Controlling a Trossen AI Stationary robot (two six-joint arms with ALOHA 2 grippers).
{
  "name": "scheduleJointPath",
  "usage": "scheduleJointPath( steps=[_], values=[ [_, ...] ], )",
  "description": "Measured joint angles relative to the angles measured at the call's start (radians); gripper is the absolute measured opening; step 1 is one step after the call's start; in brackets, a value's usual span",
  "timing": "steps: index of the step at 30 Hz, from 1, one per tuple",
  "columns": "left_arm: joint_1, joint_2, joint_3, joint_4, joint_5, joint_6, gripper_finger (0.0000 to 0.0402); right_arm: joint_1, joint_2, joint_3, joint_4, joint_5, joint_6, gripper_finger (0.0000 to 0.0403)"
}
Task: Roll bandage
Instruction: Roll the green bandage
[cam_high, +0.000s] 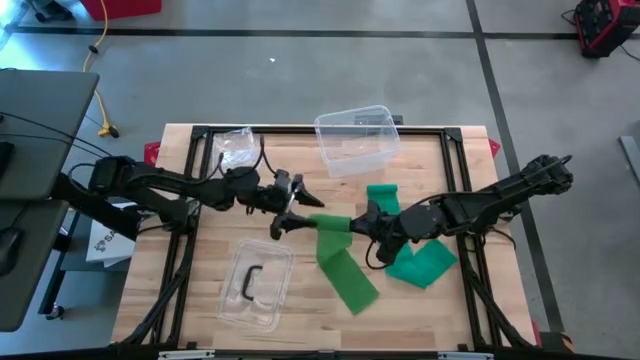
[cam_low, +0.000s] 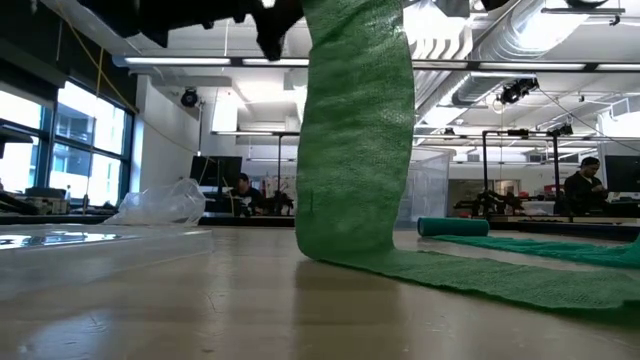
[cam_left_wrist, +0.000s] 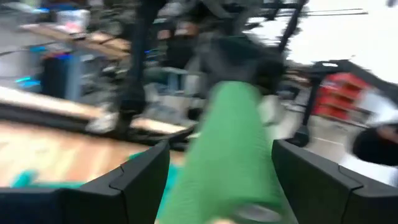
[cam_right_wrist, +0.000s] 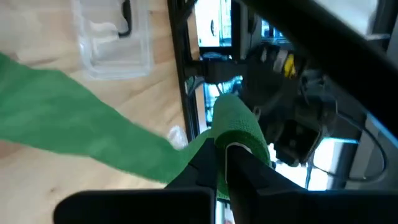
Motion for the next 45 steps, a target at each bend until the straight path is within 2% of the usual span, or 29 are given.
scheduleJointPath(
  steps=[4,9,13,20,24,28,34,40,45],
  values=[
    [-0.012,0.012,0.0,0.061,0.065,0.017,0.0278,0.009,0.0,0.0,0.025,0.056,0.0,0.0006],
    [-0.031,-0.012,0.0,0.082,0.075,0.135,0.0278,0.04,-0.022,0.0,0.122,0.073,0.078,0.0006],
    [-0.057,-0.01,0.0,0.181,0.072,0.257,0.0278,0.051,-0.056,0.001,0.173,0.069,0.114,0.0006],
    [-0.09,-0.006,0.0,0.239,-0.098,0.307,0.0278,0.048,-0.078,0.001,0.169,0.039,0.179,0.0006],
    [-0.096,-0.008,0.0,0.239,-0.138,0.31,0.0278,0.048,-0.077,0.001,0.163,0.029,0.182,0.0006],
    [-0.119,-0.039,0.0,0.185,-0.176,0.41,0.0278,0.048,-0.081,0.001,0.164,0.0,0.22,0.0006],
    [-0.187,-0.109,0.0,0.014,-0.427,0.568,0.0278,0.03,-0.102,0.001,0.13,-0.106,0.317,0.0006],
    [-0.295,-0.115,0.0,-0.049,-0.671,0.756,0.0278,-0.1,-0.101,0.0,0.063,-0.434,0.576,0.0006],
    [-0.395,-0.14,0.0,-0.064,-0.878,0.798,0.0278,-0.162,-0.101,0.0,0.063,-0.458,0.565,0.0004]
  ],
)
